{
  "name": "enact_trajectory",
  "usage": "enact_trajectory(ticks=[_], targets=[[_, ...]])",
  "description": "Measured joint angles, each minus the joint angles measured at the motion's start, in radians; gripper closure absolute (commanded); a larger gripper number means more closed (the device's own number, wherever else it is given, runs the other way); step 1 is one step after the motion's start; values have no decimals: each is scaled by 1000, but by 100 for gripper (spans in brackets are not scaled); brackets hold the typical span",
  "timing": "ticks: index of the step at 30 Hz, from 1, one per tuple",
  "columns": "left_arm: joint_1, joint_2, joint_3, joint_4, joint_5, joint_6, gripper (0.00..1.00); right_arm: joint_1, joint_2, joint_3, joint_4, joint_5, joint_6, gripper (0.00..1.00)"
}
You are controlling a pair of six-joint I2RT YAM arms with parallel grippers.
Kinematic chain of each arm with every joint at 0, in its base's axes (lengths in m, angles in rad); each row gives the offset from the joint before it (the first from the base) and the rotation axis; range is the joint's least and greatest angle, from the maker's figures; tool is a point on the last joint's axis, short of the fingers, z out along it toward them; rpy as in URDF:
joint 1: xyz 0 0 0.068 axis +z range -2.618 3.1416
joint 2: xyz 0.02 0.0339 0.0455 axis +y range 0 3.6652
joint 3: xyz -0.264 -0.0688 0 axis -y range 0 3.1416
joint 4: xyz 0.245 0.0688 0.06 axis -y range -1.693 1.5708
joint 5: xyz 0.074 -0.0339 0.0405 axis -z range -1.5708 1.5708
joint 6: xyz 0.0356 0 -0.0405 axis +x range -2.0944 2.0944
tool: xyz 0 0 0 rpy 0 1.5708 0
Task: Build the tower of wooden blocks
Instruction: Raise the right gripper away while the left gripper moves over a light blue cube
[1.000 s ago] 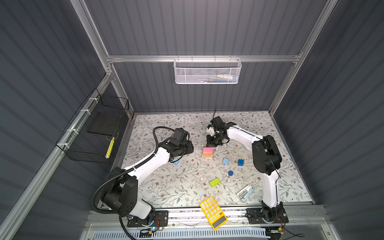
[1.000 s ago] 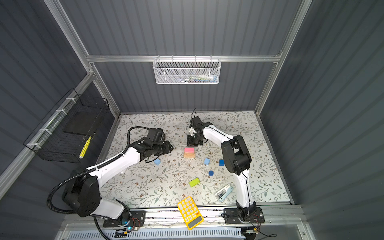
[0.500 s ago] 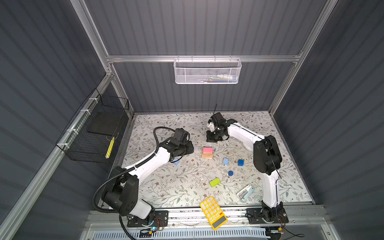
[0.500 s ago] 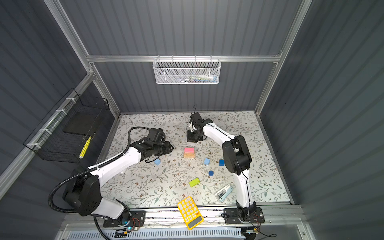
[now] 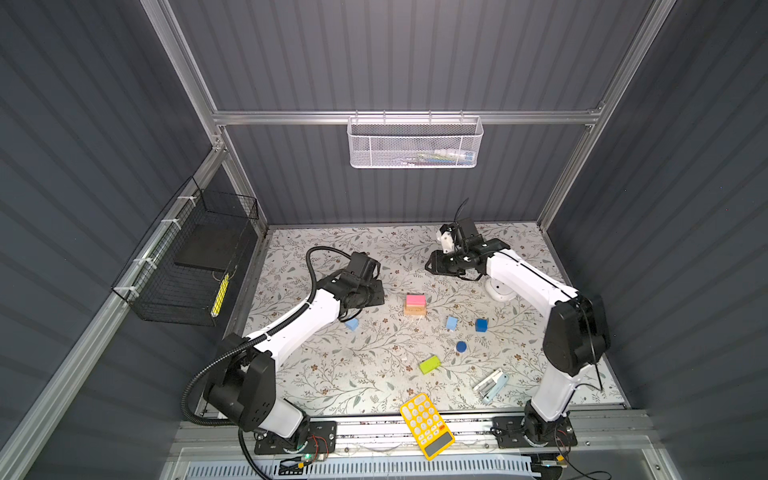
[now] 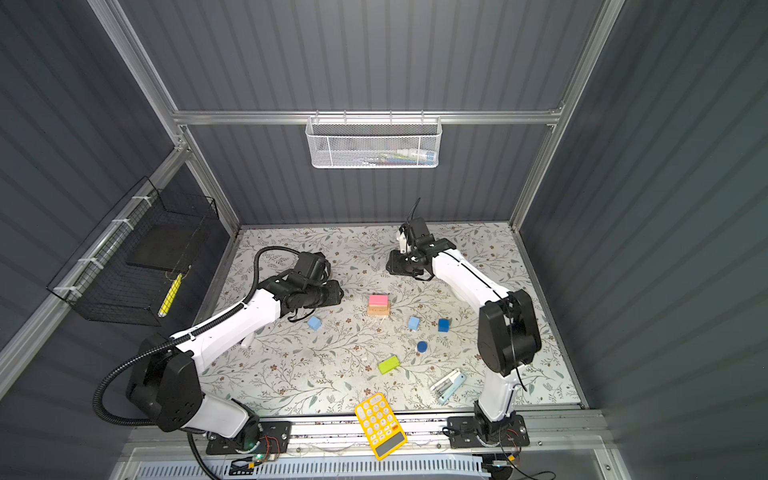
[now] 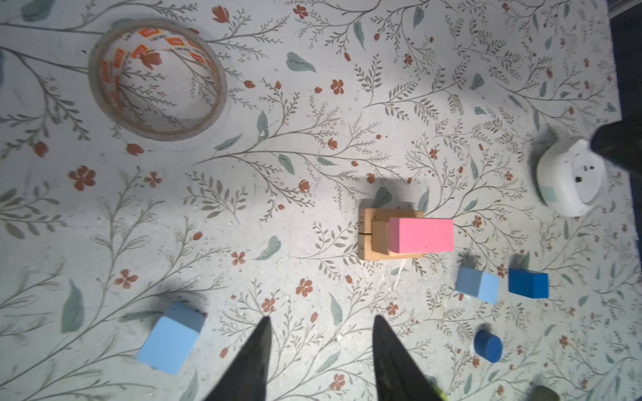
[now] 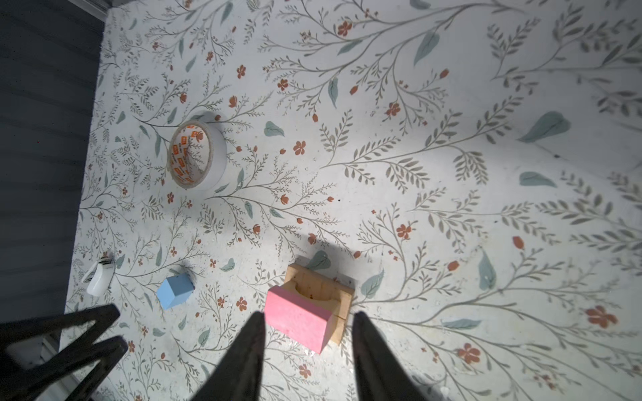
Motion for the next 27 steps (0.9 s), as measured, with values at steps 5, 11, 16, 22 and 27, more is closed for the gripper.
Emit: enact_trajectory(ticks=[5, 11, 16, 22, 27], targets=[[0, 3, 7, -111, -85, 89, 16, -2, -80, -101, 52, -4, 11, 30], [0, 72, 11, -194, -159, 200, 5, -2, -175, -226, 89, -17, 27, 18], [0, 135, 11, -224, -210, 282, 5, -6, -272, -302, 121, -23, 34, 9], [16, 162, 10, -219, -229, 359, 8, -22, -368, -388, 159, -24, 44, 7], [78, 181, 3, -187, -207, 399, 23, -40, -419, -450, 176, -27, 56, 9]])
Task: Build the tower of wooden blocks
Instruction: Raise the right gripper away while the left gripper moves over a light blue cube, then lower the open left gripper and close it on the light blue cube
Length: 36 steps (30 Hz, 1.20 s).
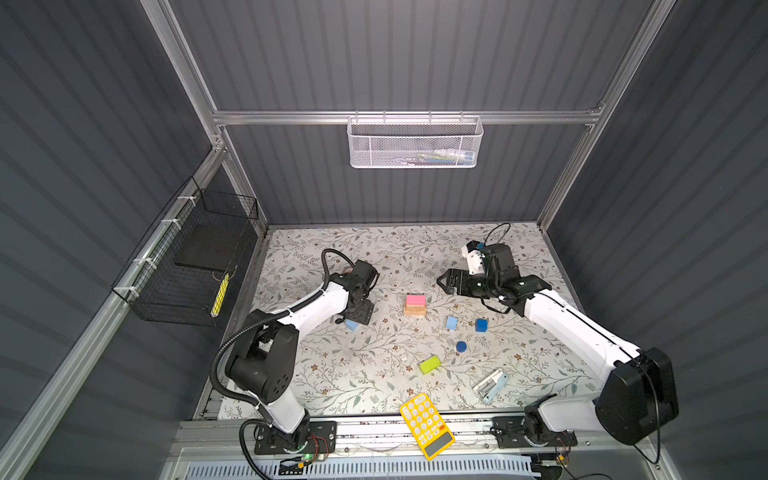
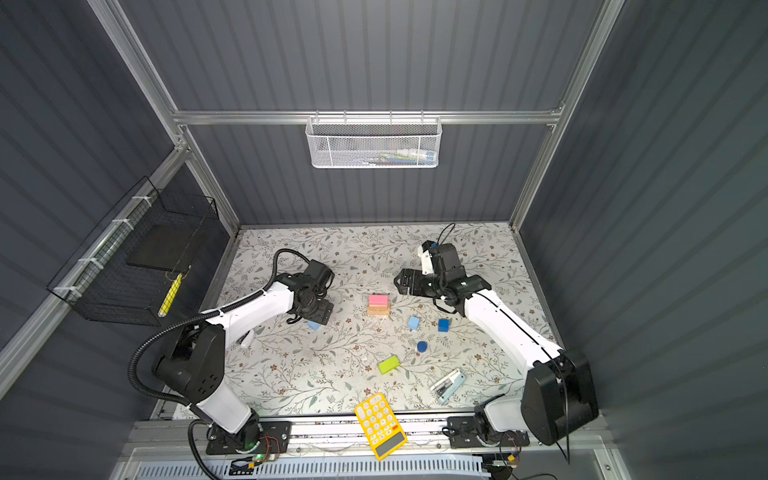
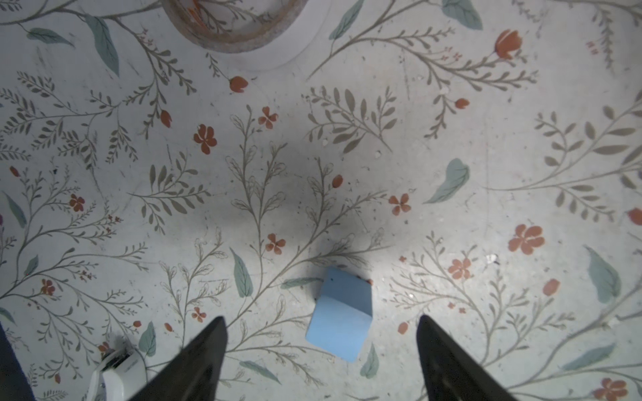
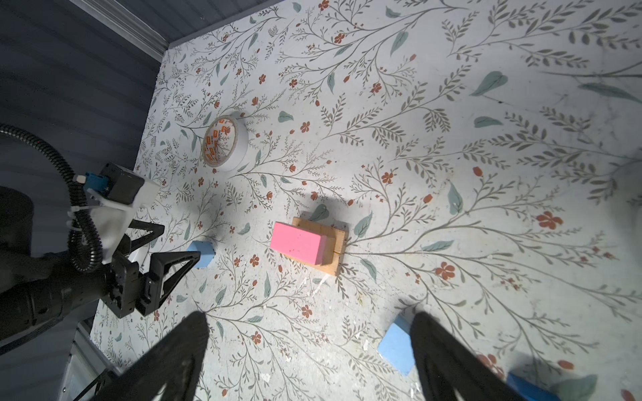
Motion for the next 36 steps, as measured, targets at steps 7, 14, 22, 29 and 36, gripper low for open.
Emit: enact_trajectory(ticks=[7, 14, 22, 29, 36], targets=[[46, 29, -38, 27, 61, 19, 23, -16, -32, -44, 15, -3, 14, 9], [46, 3, -66, 64, 140, 27, 25, -21, -35, -53, 34, -11, 18, 10], [46, 4, -66, 27, 161, 6, 33, -21, -35, -59, 40, -24, 27, 12], [46, 12, -66, -11, 161, -42, 41, -21, -34, -61, 46, -26, 34, 12], [46, 49, -48, -19, 184, -101, 48, -21, -21, -70, 56, -31, 37, 13]])
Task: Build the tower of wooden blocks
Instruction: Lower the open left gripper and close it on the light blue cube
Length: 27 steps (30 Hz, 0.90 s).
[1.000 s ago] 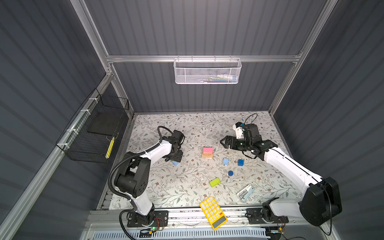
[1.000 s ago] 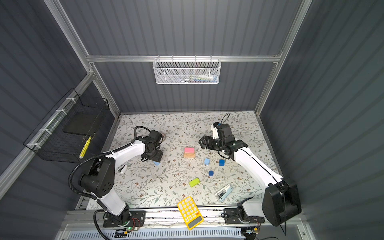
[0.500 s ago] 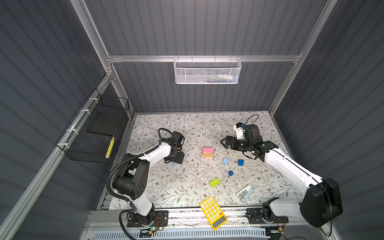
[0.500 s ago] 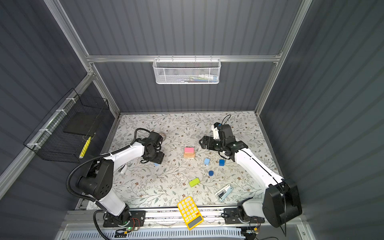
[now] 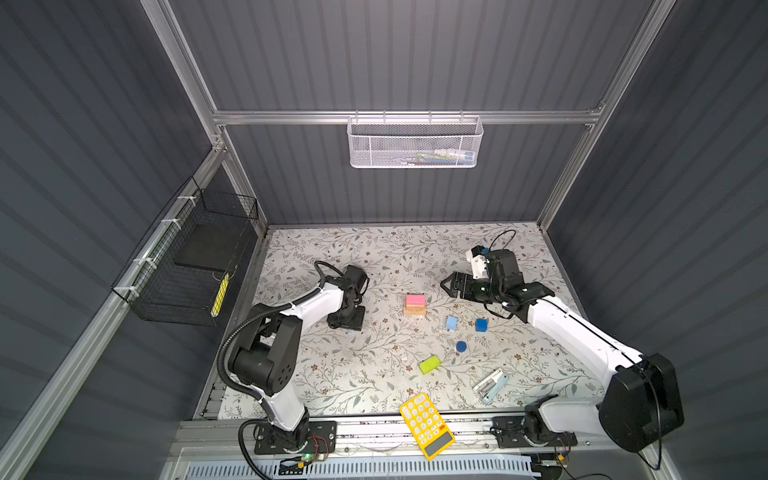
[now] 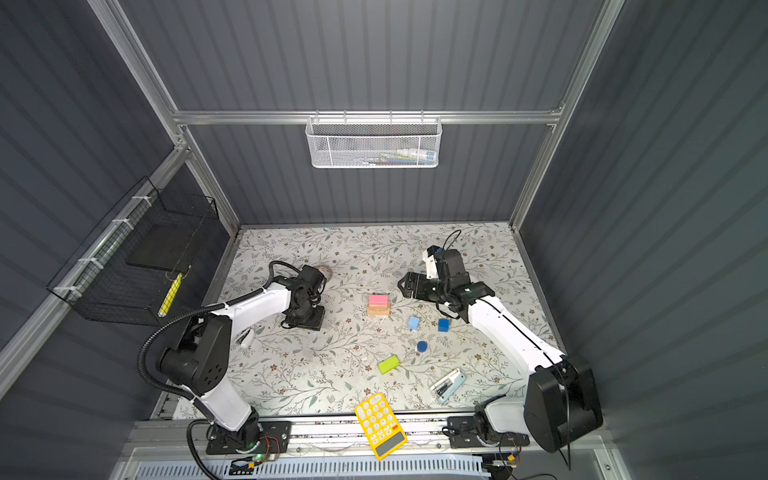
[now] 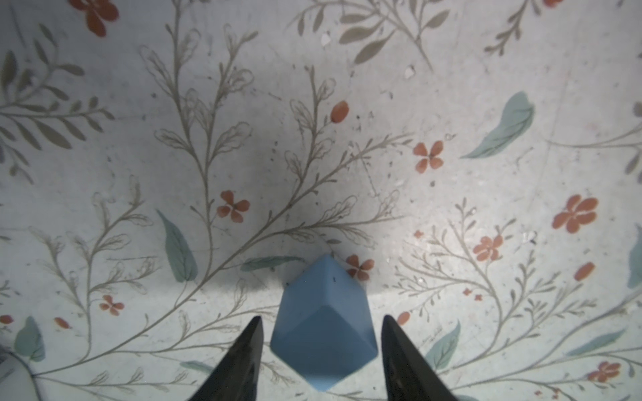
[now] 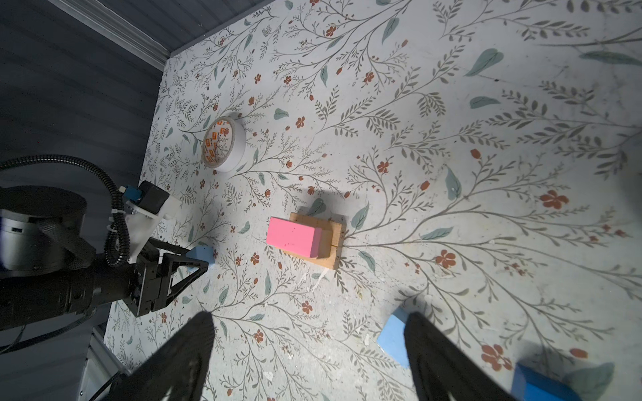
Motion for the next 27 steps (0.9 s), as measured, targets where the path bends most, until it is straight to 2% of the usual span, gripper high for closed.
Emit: enact_trajectory(ticks=[11, 16, 18, 19, 23, 27], targets=[[0, 32, 40, 2, 48, -60, 56, 0, 0, -25, 6, -3, 3, 13], [0, 32, 48, 5, 70, -66, 57, 0, 0, -27, 7, -3, 6, 13], [0, 32, 48, 5, 74, -66, 52, 0, 0, -27, 7, -3, 6, 14], [0, 32, 48, 5, 74, -66, 46, 0, 0, -27, 7, -3, 6, 14], [0, 32, 48, -2, 73, -75, 33, 0, 2, -27, 8, -4, 6, 14], [0, 32, 50, -22, 60, -82, 33, 0, 14, -27, 19, -8, 7, 14]])
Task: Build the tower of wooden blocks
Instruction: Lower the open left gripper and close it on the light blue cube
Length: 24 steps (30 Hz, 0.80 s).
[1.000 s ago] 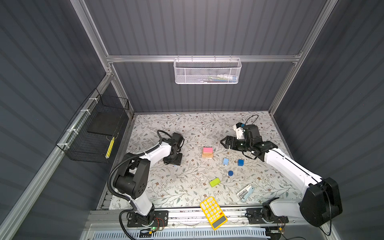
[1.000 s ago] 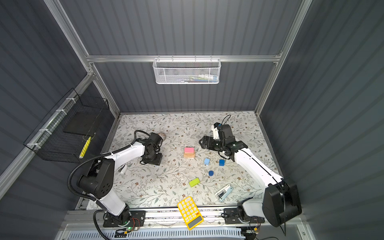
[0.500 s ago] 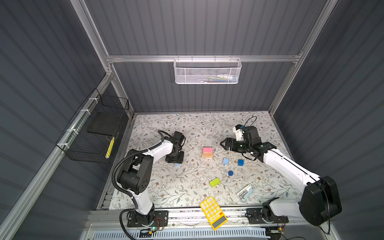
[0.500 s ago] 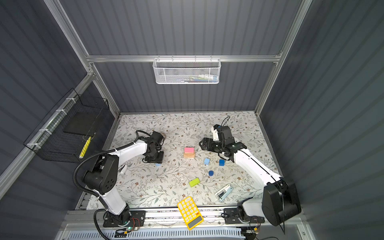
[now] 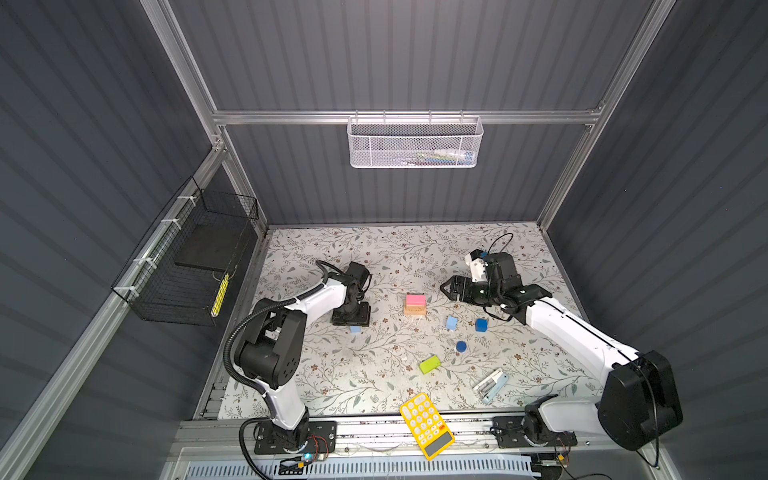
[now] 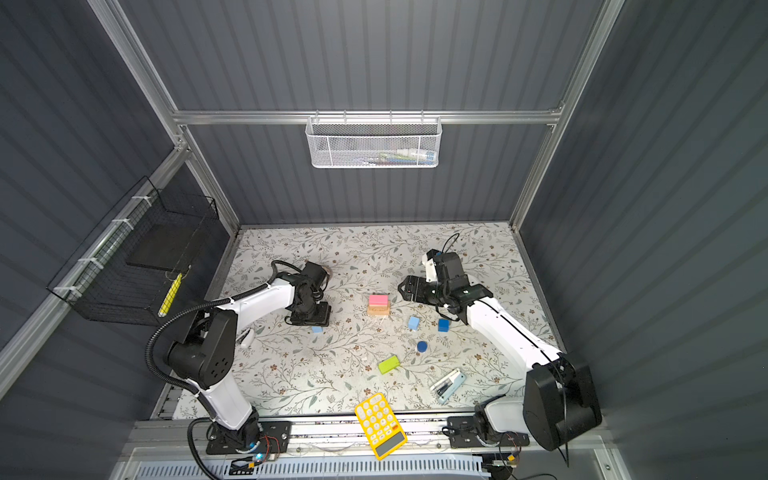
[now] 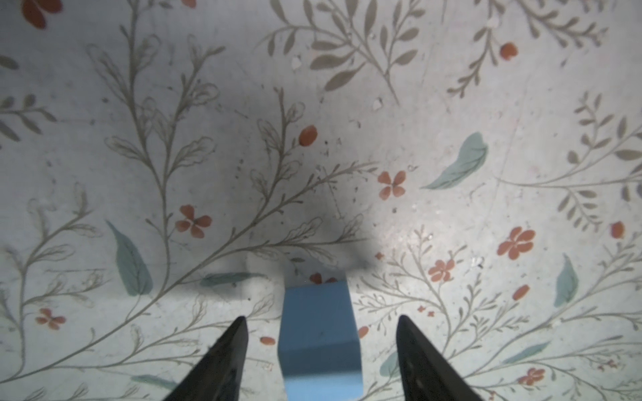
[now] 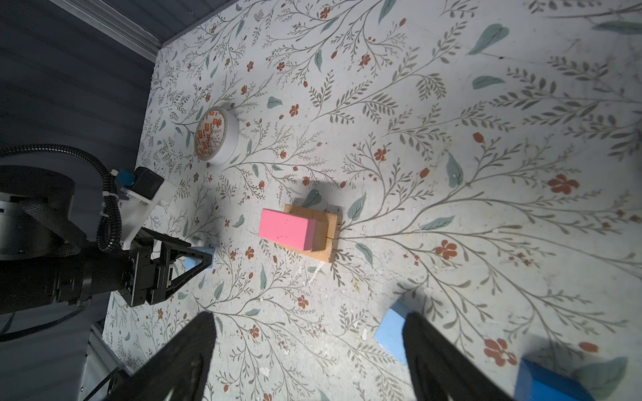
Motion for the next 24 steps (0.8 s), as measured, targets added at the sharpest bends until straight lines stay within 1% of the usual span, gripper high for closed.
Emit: enact_trajectory(ticks=[5, 10, 24], targets=[[-9, 0, 2, -22, -14, -14, 45, -1, 11, -2, 6, -3, 1, 15], [-19, 0, 2, -34, -25, -27, 51, -1, 11, -6, 8, -3, 4, 15], [-34, 1, 32, -34, -33, -39, 54, -1, 11, -8, 9, -2, 10, 16]])
